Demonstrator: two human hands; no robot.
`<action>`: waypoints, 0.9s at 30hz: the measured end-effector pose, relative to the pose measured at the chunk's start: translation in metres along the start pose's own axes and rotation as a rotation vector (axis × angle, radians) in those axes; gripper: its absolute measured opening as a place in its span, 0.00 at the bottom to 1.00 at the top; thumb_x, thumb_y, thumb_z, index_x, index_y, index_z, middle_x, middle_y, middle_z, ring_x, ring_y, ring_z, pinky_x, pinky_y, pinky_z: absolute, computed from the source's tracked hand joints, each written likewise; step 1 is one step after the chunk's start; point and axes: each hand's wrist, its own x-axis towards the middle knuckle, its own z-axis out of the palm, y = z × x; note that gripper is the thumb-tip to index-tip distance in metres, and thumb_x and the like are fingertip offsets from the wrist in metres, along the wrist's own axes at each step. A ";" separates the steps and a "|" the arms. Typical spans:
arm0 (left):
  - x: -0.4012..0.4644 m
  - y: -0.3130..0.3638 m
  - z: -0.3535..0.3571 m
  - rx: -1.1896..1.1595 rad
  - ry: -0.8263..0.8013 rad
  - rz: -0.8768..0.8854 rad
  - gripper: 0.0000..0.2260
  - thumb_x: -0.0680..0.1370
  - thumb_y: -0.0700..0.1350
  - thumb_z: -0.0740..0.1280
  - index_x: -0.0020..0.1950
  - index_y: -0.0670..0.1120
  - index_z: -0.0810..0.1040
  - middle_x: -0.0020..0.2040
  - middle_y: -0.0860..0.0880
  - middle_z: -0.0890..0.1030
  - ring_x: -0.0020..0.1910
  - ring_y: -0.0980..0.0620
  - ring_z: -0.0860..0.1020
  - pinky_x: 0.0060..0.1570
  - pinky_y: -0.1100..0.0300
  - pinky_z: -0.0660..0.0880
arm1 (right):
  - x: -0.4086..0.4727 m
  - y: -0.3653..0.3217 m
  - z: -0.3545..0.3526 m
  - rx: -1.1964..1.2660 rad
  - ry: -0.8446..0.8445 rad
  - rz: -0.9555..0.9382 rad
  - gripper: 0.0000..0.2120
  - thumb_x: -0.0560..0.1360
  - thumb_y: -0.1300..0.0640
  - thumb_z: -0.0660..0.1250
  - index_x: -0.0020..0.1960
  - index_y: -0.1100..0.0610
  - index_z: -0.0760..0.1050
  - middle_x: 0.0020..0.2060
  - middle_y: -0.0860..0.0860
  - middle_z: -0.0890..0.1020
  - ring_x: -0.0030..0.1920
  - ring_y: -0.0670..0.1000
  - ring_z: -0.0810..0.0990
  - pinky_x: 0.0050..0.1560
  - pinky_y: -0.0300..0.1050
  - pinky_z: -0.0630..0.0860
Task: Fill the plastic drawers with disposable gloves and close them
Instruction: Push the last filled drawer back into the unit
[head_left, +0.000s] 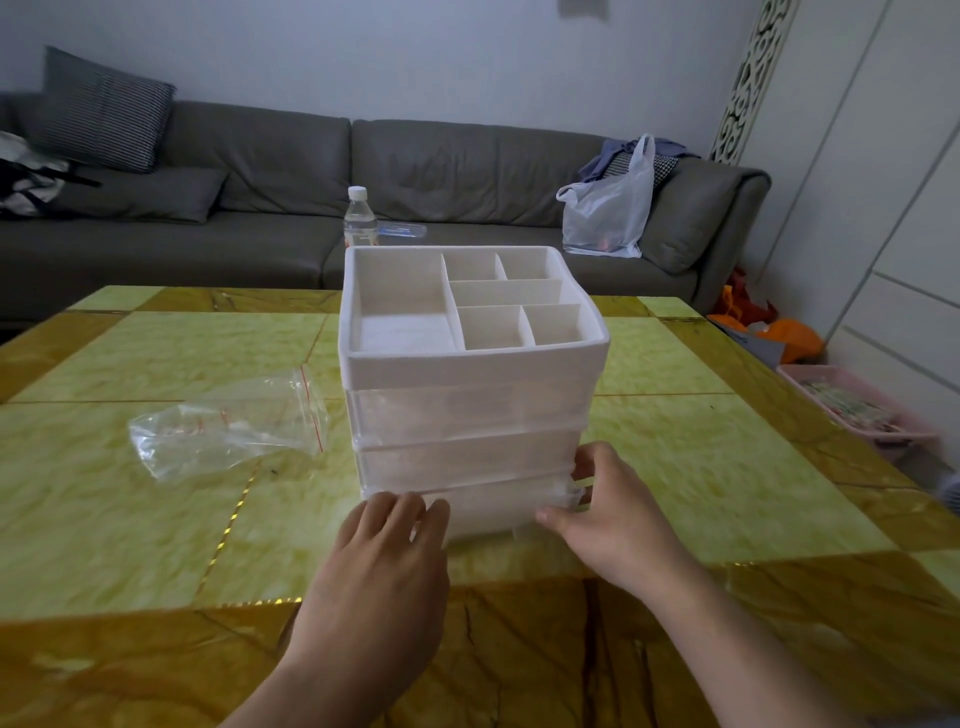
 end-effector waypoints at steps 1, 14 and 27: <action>0.001 0.000 0.001 -0.008 0.004 -0.003 0.17 0.73 0.48 0.70 0.60 0.45 0.81 0.51 0.49 0.79 0.50 0.45 0.78 0.54 0.49 0.79 | -0.001 0.000 0.000 -0.001 -0.002 -0.006 0.27 0.74 0.51 0.80 0.66 0.48 0.69 0.59 0.43 0.75 0.53 0.42 0.77 0.41 0.31 0.70; -0.007 -0.028 0.000 -0.591 -0.041 -0.750 0.34 0.75 0.55 0.75 0.75 0.47 0.64 0.71 0.48 0.72 0.68 0.47 0.74 0.64 0.48 0.76 | 0.000 0.000 -0.002 0.140 -0.074 -0.016 0.24 0.76 0.50 0.78 0.68 0.42 0.71 0.52 0.34 0.77 0.49 0.37 0.77 0.44 0.31 0.72; -0.014 -0.017 -0.001 -0.449 0.170 -0.437 0.21 0.76 0.41 0.74 0.67 0.46 0.71 0.61 0.51 0.71 0.59 0.48 0.75 0.56 0.53 0.75 | -0.016 -0.021 -0.009 -0.335 0.111 0.014 0.14 0.78 0.47 0.73 0.56 0.51 0.72 0.49 0.45 0.78 0.45 0.46 0.79 0.39 0.43 0.78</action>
